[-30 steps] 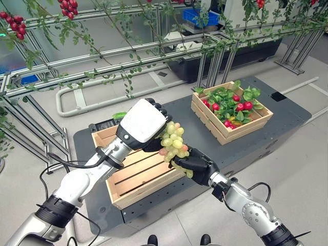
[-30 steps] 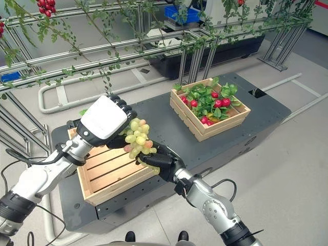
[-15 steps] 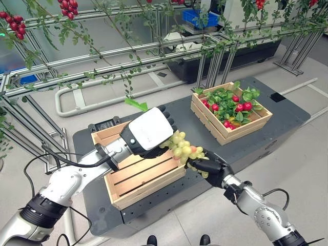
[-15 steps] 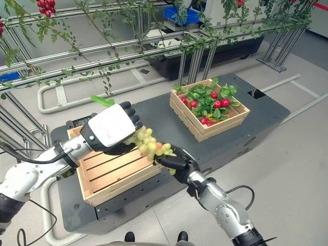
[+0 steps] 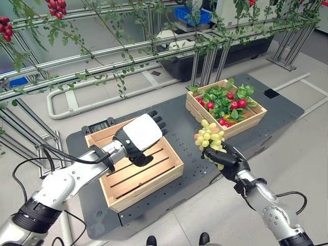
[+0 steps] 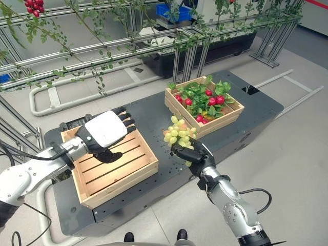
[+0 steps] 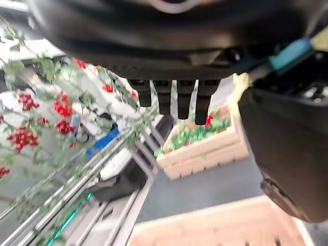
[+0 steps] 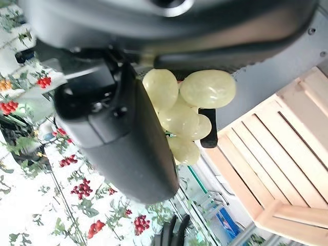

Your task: Pick up the fruits from the basket on one side to the basket on the other side

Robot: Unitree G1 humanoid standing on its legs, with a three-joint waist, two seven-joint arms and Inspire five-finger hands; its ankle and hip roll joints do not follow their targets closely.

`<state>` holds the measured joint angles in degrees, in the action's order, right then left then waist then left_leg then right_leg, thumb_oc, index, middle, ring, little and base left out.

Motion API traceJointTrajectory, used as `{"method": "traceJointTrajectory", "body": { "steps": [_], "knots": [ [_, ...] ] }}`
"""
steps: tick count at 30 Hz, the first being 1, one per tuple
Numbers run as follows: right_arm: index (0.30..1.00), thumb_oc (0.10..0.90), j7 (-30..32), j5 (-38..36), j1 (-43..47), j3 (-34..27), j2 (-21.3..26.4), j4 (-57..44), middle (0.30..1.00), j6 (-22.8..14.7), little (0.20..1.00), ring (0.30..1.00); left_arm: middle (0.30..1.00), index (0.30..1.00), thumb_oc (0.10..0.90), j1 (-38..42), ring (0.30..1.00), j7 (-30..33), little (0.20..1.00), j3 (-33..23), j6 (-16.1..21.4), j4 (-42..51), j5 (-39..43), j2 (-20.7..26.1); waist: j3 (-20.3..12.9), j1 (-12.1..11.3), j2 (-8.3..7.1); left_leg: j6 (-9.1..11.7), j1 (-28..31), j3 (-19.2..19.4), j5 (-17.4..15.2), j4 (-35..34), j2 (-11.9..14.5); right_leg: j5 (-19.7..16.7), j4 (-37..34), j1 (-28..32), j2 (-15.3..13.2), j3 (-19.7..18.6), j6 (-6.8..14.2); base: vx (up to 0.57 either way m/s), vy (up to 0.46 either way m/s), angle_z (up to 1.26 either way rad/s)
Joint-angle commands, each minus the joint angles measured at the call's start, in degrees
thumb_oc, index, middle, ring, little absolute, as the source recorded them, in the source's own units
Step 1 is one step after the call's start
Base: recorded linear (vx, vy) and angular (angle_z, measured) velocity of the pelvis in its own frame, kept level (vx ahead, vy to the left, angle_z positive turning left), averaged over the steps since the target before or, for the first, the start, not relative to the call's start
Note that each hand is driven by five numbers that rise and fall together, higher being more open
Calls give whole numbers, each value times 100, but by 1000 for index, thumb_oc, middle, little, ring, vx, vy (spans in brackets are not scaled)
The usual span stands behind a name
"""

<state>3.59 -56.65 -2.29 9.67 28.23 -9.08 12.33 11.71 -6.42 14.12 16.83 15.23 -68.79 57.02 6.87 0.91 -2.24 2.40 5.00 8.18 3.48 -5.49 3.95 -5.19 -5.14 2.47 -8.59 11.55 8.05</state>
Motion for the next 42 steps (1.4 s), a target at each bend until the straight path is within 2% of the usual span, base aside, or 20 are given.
{"method": "traceJointTrajectory", "body": {
  "steps": [1, 4, 7, 8, 9, 12, 14, 17, 19, 21, 22, 24, 26, 27, 29, 32, 35, 37, 39, 42],
  "knots": [
    [300, 400, -105, -147, 515, -434, -62, -490, 300, -1002, 300, 300, 900, 900, 800, 467, 900, 295, 900, -592, -618, -189, 916, 162, -534, -10, 171, 69, 206, 105, -637, 49, -51, 250, 14, 195, -165, 95, 332, 10, -40, -5],
    [300, 400, -136, -135, 482, -421, -128, -493, 300, -1130, 300, 300, 900, 900, 800, 365, 900, 313, 900, -637, -630, -180, 1434, 73, -530, -3, 171, 65, 205, 111, -633, 49, -46, 250, 14, 174, -149, 63, 327, 17, -51, -2],
    [300, 400, -220, -186, 451, -431, -232, -527, 300, -1408, 300, 300, 900, 900, 800, 120, 900, 562, 900, -815, -626, -216, 2484, -86, -507, -7, 157, 57, 227, 133, -646, 49, -35, 276, 14, 146, -101, 0, 296, 14, -98, -8],
    [300, 400, -303, -114, 460, -420, -308, -510, 300, -1570, 300, 300, 900, 900, 800, -42, 900, 845, 900, -958, -539, -326, 3318, -209, -500, -9, 146, 54, 251, 178, -648, 49, -12, 299, 14, 127, -56, -45, 262, 9, -75, -9],
    [300, 400, -304, -113, 462, -414, -308, -509, 300, -1572, 300, 300, 900, 900, 800, -50, 900, 847, 900, -965, -536, -326, 3322, -208, -500, -7, 147, 55, 253, 182, -649, 49, -10, 298, 14, 127, -54, -48, 261, 16, -153, -20],
    [300, 400, -466, 411, 527, -352, -442, -429, 300, -1807, 300, 300, 900, 900, 800, -322, 900, 1351, 900, -1218, -232, -488, 4956, -733, -475, -11, 88, 94, 274, 270, -622, 139, 106, 358, 14, 94, 152, -245, 112, 6, -154, -13],
    [300, 400, -567, 740, 610, -282, -490, -366, 300, -1882, 300, 300, 900, 900, 800, -362, 900, 1397, 900, -1221, 23, -484, 5546, -1156, -446, -20, 23, 124, 209, 260, -666, 366, 171, 383, 14, 96, 286, -389, 9, 1, -157, -8],
    [300, 400, -700, 828, 692, -210, -505, -267, 300, -1896, 300, 300, 900, 900, 800, -333, 900, 1425, 900, -1079, 183, -439, 5896, -1611, -389, -50, -79, 187, 14, 135, -817, 924, 176, 375, 14, 119, 385, -549, -99, 10, -117, -26],
    [300, 400, -966, 694, 777, -145, -402, -182, 300, -1844, 300, 300, 900, 900, 800, -277, 900, 1492, 900, -891, 321, -405, 6272, -1893, -276, -98, -176, 210, -350, -161, -918, 1860, 63, 337, 14, 153, 420, -703, -196, 17, -10, -37],
    [300, 400, -1098, 663, 797, -103, -382, -152, 300, -1793, 300, 300, 900, 900, 800, -309, 900, 1344, 900, -848, 415, -406, 6649, -2041, -230, -139, -187, 155, -462, -463, -966, 1986, -97, 300, 14, 175, 433, -820, -212, 41, 103, -59],
    [300, 400, -1207, 571, 816, -49, -357, -135, 300, -1751, 300, 300, 900, 900, 800, -373, 900, 1257, 900, -809, 510, -398, 6897, -2163, -212, -171, -182, 50, -430, -721, -1042, 1776, -258, 260, 14, 201, 435, -955, -207, 54, 235, -72],
    [300, 400, -1295, 423, 908, 107, -428, -156, 300, -1604, 300, 300, 900, 900, 800, -455, 900, 1061, 900, -668, 573, -388, 7184, -2409, -214, -255, -128, -83, -226, -1405, -892, 1055, -513, 205, 66, 158, 451, -1317, -165, 52, 327, -71],
    [300, 400, -1213, 257, 984, 173, -474, -160, 300, -1533, 300, 300, 900, 900, 800, -440, 900, 732, 900, -568, 732, -430, 7438, -2482, -218, -266, -87, -136, -120, -1669, -880, 939, -642, 219, 158, 109, 413, -1504, -95, 22, 284, -93],
    [300, 400, -1223, 242, 988, 177, -475, -164, 300, -1516, 300, 300, 900, 900, 800, -424, 900, 736, 900, -542, 730, -439, 7459, -2487, -213, -263, -77, -144, -111, -1642, -891, 938, -651, 227, 187, 96, 405, -1514, -85, -42, 410, -123],
    [300, 400, -1060, 125, 924, 204, -481, -124, 300, -1513, 300, 300, 900, 900, 800, -234, 900, 317, 900, -255, 784, -521, 7963, -2506, -151, -114, 18, -226, -40, -1373, -1027, 971, -761, 237, 551, -234, 199, -1477, 100, -94, 521, -100],
    [300, 400, -1233, 91, 730, 174, -542, 61, 300, -1679, 300, 300, 900, 900, 800, -154, 900, -165, 900, -71, 869, -612, 8658, -2497, -74, 9, 111, -352, 15, -1195, -1125, 926, -921, 143, 873, -626, 0, -1503, 270, -108, 427, -70],
    [300, 400, -1291, 127, 592, 132, -666, 20, 300, -1596, 300, 300, 900, 900, 800, -89, 900, -459, 900, 108, 858, -703, 8928, -2627, 32, 118, 168, -430, 133, -1016, -1266, 866, -1069, -433, 858, -978, -301, -1510, 357, -94, 341, -56],
    [300, 400, -1455, 21, 594, 137, -678, 46, 300, -1509, 300, 300, 900, 900, 800, -47, 900, -586, 900, 134, 772, -714, 8977, -2647, 106, 56, 199, -382, 191, -829, -1205, 769, -1065, -613, 589, -1099, -508, -1103, 425, -132, 237, -62],
    [300, 400, -1484, -75, 621, 167, -685, 136, 300, -1521, 300, 300, 900, 900, 800, -32, 900, -682, 900, 147, 746, -724, 9038, -2614, 125, 7, 223, -393, 204, -745, -1131, 664, -1062, -600, 659, -1110, -524, -903, 423, -115, 140, -77],
    [300, 400, -1439, -196, 725, 258, -610, 110, 300, -1404, 300, 300, 900, 900, 800, -130, 900, -737, 900, 113, 692, -681, 9243, -2560, 109, -116, 298, -454, 229, -507, -884, 321, -1025, -490, 1323, -1101, -430, -486, 385, -140, 83, -80]
  ]
}}
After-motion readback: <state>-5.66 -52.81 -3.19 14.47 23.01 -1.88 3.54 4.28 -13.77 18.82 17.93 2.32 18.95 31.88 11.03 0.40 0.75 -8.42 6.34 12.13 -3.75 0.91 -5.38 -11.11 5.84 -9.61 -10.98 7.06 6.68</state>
